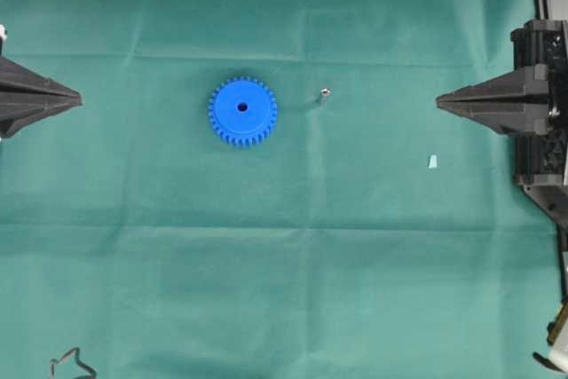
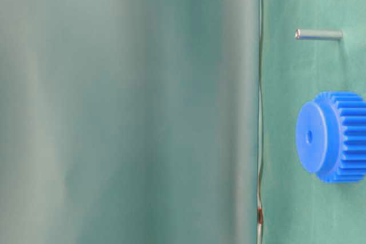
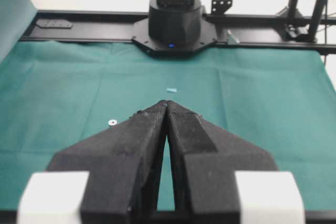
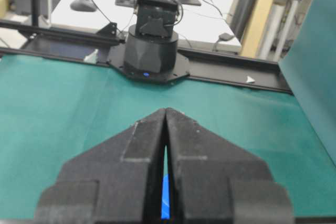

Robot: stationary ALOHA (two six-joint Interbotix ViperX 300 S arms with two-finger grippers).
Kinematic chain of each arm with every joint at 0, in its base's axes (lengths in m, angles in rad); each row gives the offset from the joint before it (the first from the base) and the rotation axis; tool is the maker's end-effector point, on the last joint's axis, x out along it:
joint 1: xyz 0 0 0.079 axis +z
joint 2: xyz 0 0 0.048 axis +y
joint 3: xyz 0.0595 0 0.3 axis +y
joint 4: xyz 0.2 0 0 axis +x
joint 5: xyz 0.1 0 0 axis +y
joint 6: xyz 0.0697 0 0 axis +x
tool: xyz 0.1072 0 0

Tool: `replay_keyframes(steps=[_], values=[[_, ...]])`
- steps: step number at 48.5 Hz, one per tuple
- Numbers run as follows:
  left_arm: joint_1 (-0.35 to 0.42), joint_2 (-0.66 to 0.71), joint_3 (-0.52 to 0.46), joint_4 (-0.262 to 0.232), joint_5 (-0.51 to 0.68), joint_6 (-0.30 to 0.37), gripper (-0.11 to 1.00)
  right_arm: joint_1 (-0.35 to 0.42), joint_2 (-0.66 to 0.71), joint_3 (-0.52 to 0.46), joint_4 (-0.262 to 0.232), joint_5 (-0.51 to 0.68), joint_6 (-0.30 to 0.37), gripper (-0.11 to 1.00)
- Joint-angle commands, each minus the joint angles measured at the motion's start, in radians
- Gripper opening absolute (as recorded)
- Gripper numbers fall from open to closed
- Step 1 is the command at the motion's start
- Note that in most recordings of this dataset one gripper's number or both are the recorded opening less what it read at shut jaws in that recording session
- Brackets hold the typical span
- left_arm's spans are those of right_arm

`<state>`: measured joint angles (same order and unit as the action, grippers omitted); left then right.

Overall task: Insert the shaft into the center hole of the gear.
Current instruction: 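Move the right gripper left over the small silver shaft, opened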

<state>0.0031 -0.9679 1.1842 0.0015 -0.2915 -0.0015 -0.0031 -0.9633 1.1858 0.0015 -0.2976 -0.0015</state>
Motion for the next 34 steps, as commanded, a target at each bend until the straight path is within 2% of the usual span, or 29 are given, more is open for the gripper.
replay_keyframes(steps=[1,26,30,34], values=[[-0.002,0.011,-0.038,0.015,0.029,-0.003,0.0,-0.002,0.005,-0.026,0.0,0.003,-0.008,0.03],[0.0,0.003,-0.041,0.015,0.052,-0.006,0.0,-0.058,0.095,-0.048,0.011,0.043,0.002,0.03],[-0.002,0.003,-0.041,0.014,0.052,-0.008,0.0,-0.067,0.132,-0.044,0.023,0.035,0.002,0.12],[0.0,0.005,-0.041,0.015,0.052,-0.006,0.0,-0.084,0.189,-0.043,0.043,0.006,0.002,0.31]])
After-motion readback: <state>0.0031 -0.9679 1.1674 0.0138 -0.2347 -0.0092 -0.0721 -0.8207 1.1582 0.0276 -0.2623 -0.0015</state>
